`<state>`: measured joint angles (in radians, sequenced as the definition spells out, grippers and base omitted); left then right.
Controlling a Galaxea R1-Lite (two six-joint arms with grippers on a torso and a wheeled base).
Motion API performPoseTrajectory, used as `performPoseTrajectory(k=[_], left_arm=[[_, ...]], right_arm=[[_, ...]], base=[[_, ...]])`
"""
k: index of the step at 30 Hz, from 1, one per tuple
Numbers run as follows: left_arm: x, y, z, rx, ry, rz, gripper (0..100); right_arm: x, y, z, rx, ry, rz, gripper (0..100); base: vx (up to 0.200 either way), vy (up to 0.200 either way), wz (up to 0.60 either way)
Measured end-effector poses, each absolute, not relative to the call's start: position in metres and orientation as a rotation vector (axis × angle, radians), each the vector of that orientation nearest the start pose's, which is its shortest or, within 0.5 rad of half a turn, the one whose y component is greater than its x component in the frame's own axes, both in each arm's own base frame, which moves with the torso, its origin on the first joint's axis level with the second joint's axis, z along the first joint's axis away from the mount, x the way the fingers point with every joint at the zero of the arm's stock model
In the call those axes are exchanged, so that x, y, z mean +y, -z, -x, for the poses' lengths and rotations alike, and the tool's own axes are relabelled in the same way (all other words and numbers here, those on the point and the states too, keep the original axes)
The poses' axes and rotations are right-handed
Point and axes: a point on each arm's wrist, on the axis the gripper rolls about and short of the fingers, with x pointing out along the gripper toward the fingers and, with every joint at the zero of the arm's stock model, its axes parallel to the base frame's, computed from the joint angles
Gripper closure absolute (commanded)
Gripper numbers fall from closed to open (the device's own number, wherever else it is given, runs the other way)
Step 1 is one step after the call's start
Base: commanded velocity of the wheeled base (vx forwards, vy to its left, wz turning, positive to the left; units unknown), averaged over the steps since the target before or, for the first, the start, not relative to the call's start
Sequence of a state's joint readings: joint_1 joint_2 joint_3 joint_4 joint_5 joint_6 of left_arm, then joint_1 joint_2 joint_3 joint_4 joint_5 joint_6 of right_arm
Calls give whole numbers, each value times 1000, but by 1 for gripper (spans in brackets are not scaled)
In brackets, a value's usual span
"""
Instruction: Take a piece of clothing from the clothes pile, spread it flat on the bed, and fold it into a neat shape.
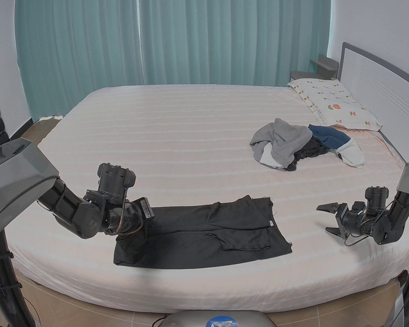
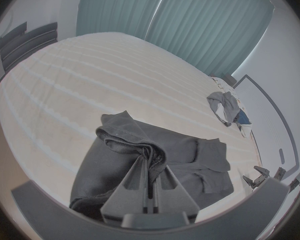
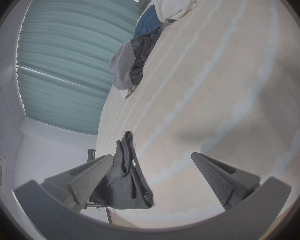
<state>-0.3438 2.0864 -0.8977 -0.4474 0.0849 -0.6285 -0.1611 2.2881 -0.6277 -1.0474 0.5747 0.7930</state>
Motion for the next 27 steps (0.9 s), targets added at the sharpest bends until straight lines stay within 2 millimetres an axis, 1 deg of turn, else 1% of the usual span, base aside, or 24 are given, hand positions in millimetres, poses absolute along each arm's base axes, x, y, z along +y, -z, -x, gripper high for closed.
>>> performPoseTrajectory(k=[5,11,19,24,27], left_arm=[[-146,-72,-341,760,60,414,100],[-173,-80,-345,761,109,406,100],[-198,-85,-355,778,131,414,100],[-211,-82,-366,766,113,426,100],[-220,-72,-373,772,96,435,100]], right_arm=[[-42,12,-335,716,-154,-977,0],[-42,12,-335,716,-155,-973,0],[-42,13,-335,717,-155,-972,0],[-42,13,-335,717,-155,-972,0],[-42,13,-335,715,-155,-969,0]], base=[[0,-200,0],[0,-200,0],[0,-200,0],[0,0,0],[0,0,0]])
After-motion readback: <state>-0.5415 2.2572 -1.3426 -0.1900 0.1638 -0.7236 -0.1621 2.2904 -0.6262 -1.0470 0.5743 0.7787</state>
